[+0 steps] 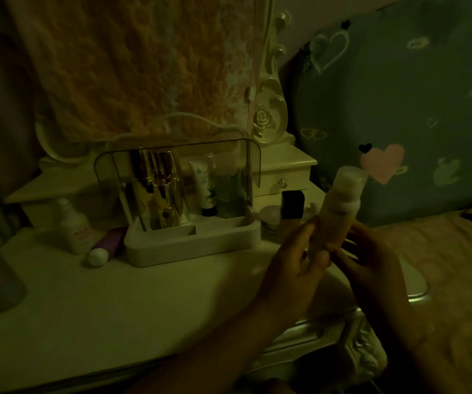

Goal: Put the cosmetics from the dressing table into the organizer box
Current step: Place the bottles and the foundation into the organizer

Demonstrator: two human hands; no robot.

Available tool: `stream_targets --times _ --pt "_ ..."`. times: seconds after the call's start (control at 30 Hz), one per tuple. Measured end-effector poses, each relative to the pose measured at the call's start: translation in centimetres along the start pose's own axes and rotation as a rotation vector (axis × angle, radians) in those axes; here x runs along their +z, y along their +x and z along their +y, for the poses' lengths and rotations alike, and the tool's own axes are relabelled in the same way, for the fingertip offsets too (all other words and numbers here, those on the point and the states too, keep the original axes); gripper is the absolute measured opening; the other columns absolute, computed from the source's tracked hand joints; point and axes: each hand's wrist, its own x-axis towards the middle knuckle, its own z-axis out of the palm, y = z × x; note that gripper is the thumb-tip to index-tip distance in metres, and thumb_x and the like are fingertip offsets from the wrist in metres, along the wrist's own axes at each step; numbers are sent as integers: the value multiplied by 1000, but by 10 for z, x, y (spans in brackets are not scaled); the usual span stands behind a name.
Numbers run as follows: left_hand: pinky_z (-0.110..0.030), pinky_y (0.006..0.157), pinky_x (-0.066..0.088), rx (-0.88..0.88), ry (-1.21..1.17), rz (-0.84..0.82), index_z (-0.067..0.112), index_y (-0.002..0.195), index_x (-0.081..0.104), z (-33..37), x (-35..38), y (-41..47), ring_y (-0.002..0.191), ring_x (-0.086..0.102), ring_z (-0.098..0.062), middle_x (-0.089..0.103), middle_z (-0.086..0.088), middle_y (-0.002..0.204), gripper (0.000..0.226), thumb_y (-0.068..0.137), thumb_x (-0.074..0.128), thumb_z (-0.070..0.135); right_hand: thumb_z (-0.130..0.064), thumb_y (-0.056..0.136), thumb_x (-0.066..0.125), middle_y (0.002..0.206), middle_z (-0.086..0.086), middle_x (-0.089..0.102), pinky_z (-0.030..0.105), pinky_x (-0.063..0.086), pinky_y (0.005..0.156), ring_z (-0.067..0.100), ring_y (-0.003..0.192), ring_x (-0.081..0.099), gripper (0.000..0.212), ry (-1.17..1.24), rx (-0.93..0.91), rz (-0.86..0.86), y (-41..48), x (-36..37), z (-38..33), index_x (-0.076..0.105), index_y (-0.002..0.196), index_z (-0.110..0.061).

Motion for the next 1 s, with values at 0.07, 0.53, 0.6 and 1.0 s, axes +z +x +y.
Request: stream_targets --times 0.07,0.53,0.6,1.0 --pt "-28 102 44 44 2 29 61 122 35 4 -18 -17 124 49 -6 45 21 137 47 93 48 26 -8 77 68 105 -9 68 7 50 71 -2 95 65 41 62 -19 -34 -9 15 -11 59 116 -17" --pt "-13 85 49 34 10 379 45 131 35 -25 -141 -11 109 51 15 48 15 129 60 90 50 3 -9 83 64 115 4 65 26 53 89 12 105 63 42 126 -105 -246 35 162 -34 54 124 -11" --pt "-24 92 49 1 22 400 32 138 33 -26 -154 7 111 52 5 49 8 130 58 90 50 4 -6 83 63 115 7 65 29 53 91 15 106 63 43 117 -94 -260 52 176 -33 53 124 -10" --pt "-44 91 51 -223 118 443 26 144 26 -45 -172 59 112 55 -23 43 -10 141 65 86 49 5 -10 84 63 110 11 66 42 53 90 24 103 63 34 -62 3 -298 101 212 -8 57 117 -10"
